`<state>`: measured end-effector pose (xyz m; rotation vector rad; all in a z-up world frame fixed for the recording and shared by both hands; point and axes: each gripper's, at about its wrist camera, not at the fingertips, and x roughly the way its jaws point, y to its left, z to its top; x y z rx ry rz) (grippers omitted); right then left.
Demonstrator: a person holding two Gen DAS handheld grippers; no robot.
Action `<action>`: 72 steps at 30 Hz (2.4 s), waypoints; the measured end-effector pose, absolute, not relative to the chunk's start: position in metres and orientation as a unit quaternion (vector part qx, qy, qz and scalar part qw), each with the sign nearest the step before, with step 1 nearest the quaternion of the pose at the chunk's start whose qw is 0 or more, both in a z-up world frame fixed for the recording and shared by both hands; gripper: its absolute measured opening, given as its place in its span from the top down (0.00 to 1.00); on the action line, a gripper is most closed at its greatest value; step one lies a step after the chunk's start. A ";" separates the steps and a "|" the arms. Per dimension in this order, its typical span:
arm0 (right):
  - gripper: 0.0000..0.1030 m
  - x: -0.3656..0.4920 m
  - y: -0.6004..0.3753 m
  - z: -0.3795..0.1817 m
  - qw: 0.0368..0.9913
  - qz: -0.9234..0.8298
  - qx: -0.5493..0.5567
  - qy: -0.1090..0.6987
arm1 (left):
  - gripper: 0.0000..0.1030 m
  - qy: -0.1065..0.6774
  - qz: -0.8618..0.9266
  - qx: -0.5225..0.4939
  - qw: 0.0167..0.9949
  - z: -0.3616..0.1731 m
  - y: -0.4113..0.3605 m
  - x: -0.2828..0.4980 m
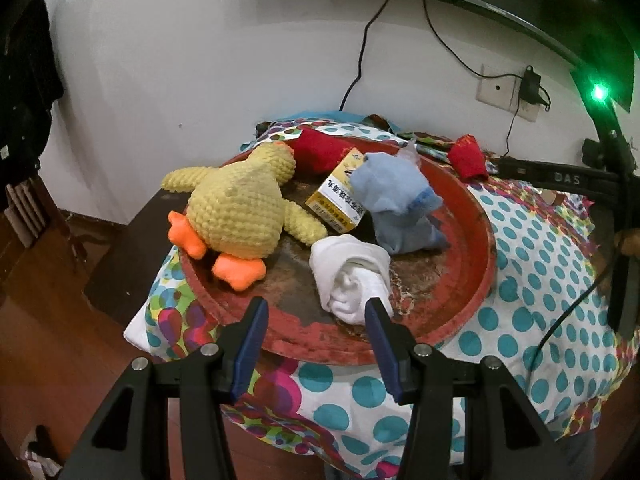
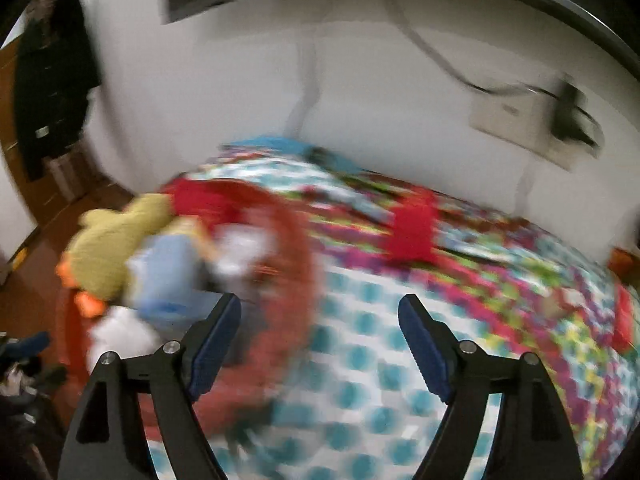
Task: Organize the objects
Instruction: 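Grasp the dark red barcode box on the bed cover with the right tool, then grasp the red sock with the left tool while the right tool holds the box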
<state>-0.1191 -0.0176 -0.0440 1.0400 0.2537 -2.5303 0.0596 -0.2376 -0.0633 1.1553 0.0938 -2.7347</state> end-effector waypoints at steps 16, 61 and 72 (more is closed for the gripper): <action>0.11 -0.218 0.162 -0.094 0.032 -0.907 0.413 0.075 | 0.50 -0.051 -0.918 0.389 0.052 -0.069 -0.183 0.060; 0.40 -0.164 0.167 -0.116 0.189 -0.883 0.430 0.015 | 0.48 0.019 -0.891 0.453 -0.004 -0.105 -0.043 -0.297; 0.39 -0.163 0.149 -0.119 0.167 -0.883 0.434 0.059 | 0.61 -0.030 -0.903 0.429 0.017 -0.120 -0.032 -0.286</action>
